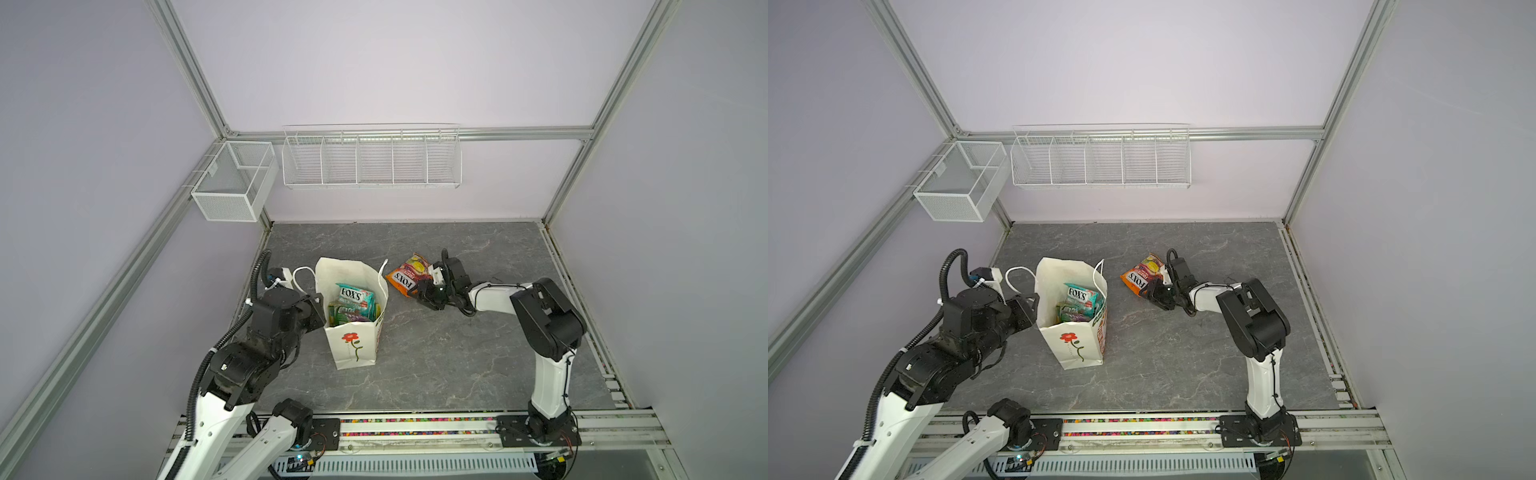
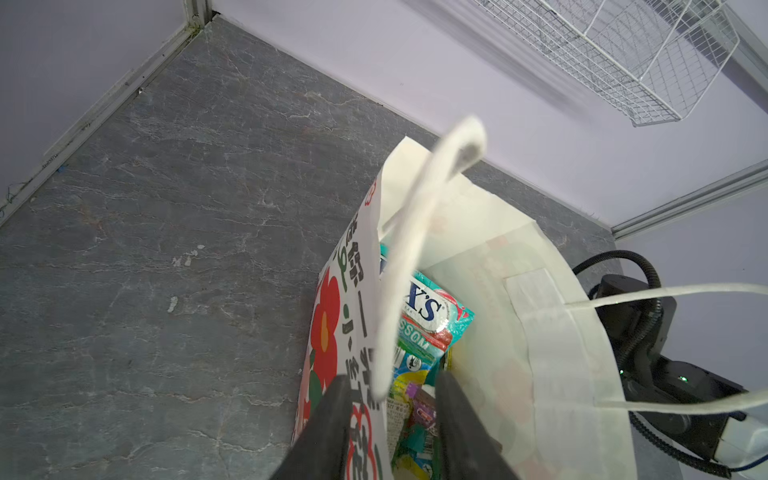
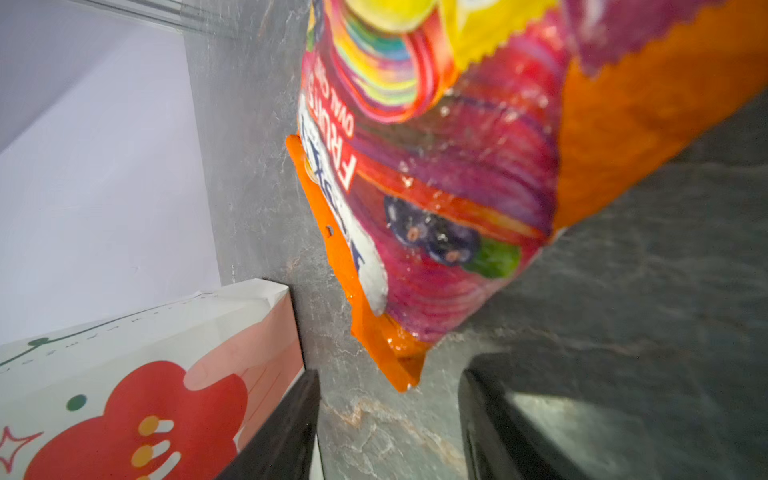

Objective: Place the snacks into the paper bag
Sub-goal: 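Lower the open right gripper onto the orange Fox's bag, then close the right gripper on the Fox's bag end and lift it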

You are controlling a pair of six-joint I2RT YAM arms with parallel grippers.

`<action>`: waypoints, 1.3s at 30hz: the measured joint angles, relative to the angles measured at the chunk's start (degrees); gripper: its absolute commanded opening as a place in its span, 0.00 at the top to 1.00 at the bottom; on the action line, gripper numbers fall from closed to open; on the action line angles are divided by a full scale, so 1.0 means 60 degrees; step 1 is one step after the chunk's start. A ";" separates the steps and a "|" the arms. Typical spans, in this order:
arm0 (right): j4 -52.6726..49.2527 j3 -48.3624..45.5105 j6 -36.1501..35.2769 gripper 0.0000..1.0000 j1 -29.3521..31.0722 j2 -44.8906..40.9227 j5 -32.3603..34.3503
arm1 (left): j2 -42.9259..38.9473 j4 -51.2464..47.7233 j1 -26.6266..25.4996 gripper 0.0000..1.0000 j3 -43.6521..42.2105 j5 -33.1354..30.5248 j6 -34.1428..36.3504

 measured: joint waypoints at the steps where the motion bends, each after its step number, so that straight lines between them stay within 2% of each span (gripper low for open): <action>1: 0.0000 0.0000 0.0000 0.46 0.0000 0.0011 0.0000 | 0.0000 -0.0004 0.0000 0.65 0.0000 0.0000 -0.0004; 7: 0.0066 0.0164 0.0018 0.51 -0.0007 0.0197 -0.0004 | -0.0007 -0.0033 0.0000 0.64 0.0000 0.0000 -0.0004; 11: 0.0164 0.0284 0.0135 0.58 -0.0007 0.0375 -0.0004 | -0.0029 -0.0055 0.0000 0.64 0.0000 -0.0004 -0.0004; 24: 0.0648 0.0339 0.0495 0.92 -0.0007 0.0736 -0.0069 | -0.0047 -0.0062 0.0000 0.64 0.0000 -0.0069 -0.0004; 32: 0.0648 0.0135 0.0484 0.93 -0.0007 0.0459 -0.0076 | -0.0018 -0.0055 0.0000 0.64 -0.0022 -0.0062 -0.0004; 39: 0.0415 0.0022 0.0324 0.93 0.0015 -0.0466 -0.0062 | 0.0098 -0.0044 0.0000 0.64 -0.0025 -0.0029 -0.0004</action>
